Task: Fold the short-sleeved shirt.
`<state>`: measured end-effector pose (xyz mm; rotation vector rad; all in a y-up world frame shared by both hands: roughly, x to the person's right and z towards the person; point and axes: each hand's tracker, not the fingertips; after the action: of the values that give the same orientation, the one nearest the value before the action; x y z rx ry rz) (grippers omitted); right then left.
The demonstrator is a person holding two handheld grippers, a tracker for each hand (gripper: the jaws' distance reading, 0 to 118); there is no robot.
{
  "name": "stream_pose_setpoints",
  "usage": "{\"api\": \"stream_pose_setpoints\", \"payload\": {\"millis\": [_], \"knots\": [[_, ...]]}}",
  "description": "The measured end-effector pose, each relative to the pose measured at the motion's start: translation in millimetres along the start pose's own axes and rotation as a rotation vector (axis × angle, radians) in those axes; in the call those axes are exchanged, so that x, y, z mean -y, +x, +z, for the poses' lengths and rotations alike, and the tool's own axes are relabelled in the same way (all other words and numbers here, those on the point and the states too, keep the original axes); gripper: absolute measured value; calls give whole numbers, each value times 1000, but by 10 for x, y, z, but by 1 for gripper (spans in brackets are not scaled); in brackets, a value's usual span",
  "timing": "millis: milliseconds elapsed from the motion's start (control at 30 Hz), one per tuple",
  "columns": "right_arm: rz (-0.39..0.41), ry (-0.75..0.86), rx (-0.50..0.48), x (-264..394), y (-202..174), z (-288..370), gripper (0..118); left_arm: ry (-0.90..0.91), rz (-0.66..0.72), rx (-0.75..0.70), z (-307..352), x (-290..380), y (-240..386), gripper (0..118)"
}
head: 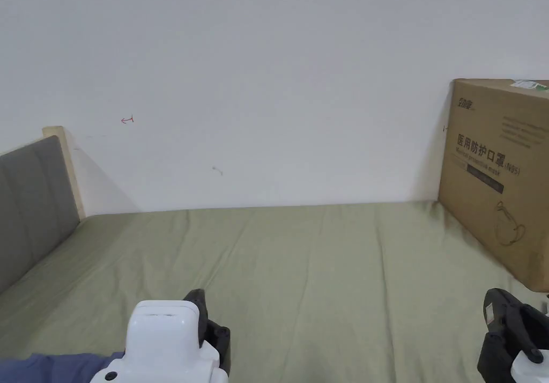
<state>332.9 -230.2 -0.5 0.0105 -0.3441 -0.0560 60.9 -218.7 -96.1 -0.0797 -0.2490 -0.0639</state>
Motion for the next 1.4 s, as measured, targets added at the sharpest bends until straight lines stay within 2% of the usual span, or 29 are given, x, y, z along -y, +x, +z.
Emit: {"api": "stream_pose_setpoints", "payload": {"millis": [133,200,300,367,567,633,767,867,933,1033,1100,1133,1167,1200,1233,1267,1400], "knots": [[8,-8,16,12,11,-2,0,-25,70,72,-55,38,-41,0],[16,-20,-9,30,-34,-28,0,-31,73,64,-48,64,-128,0],[21,-46,-92,109,-278,-94,0,-38,48,-9,62,103,-353,0],[10,-74,-166,161,-579,-157,0,-66,45,-87,169,150,-649,0],[-23,-148,-470,208,-1431,-186,0,-95,44,-399,684,313,-1559,0],[-17,-164,-534,234,-1610,-162,0,-101,80,-404,805,355,-1737,0],[13,-179,-569,284,-1780,-144,0,-131,163,-426,853,425,-1964,0],[24,-216,-583,300,-1740,-179,0,-120,207,-420,693,357,-2195,0],[36,-240,-570,319,-1671,-205,0,-290,279,-330,314,297,-2579,0],[36,-308,-554,389,-1534,-276,0,-665,529,-106,-454,516,-3259,0],[51,-354,-527,456,-1471,-330,0,-851,603,-91,-868,830,-3527,0],[61,-376,-515,500,-1439,-364,0,-905,565,-140,-1040,975,-3606,0],[72,-401,-503,545,-1422,-398,0,-962,510,-186,-1208,1120,-3676,13],[77,-417,-499,582,-1405,-426,0,-992,475,-212,-1324,1220,-3727,44],[85,-439,-488,633,-1382,-465,0,-1018,456,-242,-1418,1378,-3709,84],[92,-458,-476,670,-1371,-495,0,-1030,472,-252,-1496,1496,-3741,112],[96,-535,-447,803,-1336,-607,0,-1073,511,-237,-1861,1933,-3786,111]]}}
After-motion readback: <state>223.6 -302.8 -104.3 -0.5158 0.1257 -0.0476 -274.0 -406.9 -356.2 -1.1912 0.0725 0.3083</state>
